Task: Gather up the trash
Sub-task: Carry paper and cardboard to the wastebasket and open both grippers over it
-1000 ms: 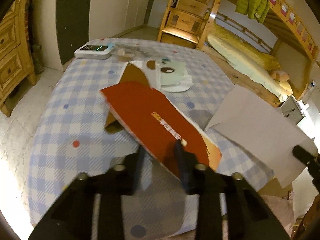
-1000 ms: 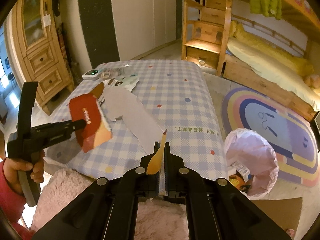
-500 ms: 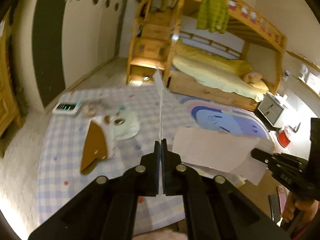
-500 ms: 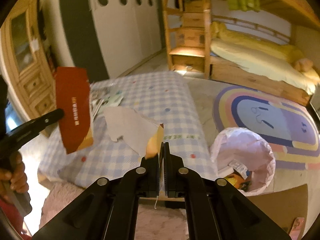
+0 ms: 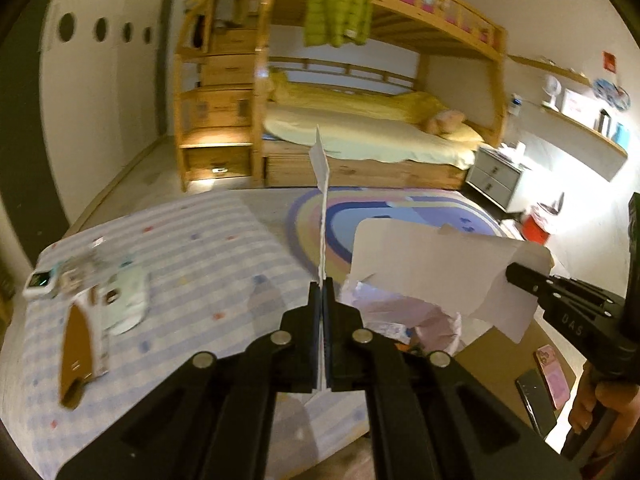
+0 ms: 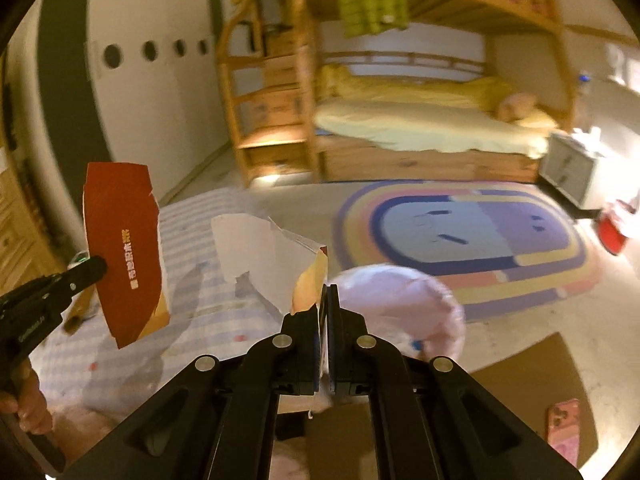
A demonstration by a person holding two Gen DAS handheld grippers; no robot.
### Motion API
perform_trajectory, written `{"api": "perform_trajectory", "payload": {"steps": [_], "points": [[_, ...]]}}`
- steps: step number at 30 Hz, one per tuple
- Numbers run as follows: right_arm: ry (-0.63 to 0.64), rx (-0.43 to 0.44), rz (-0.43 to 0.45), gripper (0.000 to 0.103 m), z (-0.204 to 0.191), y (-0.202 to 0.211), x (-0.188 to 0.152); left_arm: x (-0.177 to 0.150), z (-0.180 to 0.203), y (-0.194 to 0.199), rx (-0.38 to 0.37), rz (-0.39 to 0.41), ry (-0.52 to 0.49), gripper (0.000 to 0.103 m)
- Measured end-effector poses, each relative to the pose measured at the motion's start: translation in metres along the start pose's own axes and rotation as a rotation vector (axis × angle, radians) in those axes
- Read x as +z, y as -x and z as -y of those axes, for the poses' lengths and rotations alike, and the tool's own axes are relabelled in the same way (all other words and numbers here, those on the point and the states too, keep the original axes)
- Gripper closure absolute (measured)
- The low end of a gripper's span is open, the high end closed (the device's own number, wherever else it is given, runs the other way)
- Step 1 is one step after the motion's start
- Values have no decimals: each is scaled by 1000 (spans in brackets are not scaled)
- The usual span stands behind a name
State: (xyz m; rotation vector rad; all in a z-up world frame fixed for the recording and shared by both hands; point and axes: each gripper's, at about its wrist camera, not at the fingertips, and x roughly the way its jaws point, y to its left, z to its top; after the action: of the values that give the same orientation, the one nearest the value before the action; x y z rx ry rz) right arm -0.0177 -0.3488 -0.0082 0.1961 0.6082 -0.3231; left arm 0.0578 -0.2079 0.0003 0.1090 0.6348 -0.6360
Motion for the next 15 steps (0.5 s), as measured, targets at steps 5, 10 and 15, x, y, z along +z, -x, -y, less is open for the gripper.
{"api": "perform_trajectory", "payload": {"steps": [5,10,15], "points": [[-42,-139,10,101,38,-7,0,13,33,-34,-66,-4,-60,103],[-93,-224,-19,101,71,-27,-3,20,64,-72,-135,-31,-105,103],[-101,-285,-60,100,86,-50,-7,23,81,-109,-172,-71,-123,103]]}}
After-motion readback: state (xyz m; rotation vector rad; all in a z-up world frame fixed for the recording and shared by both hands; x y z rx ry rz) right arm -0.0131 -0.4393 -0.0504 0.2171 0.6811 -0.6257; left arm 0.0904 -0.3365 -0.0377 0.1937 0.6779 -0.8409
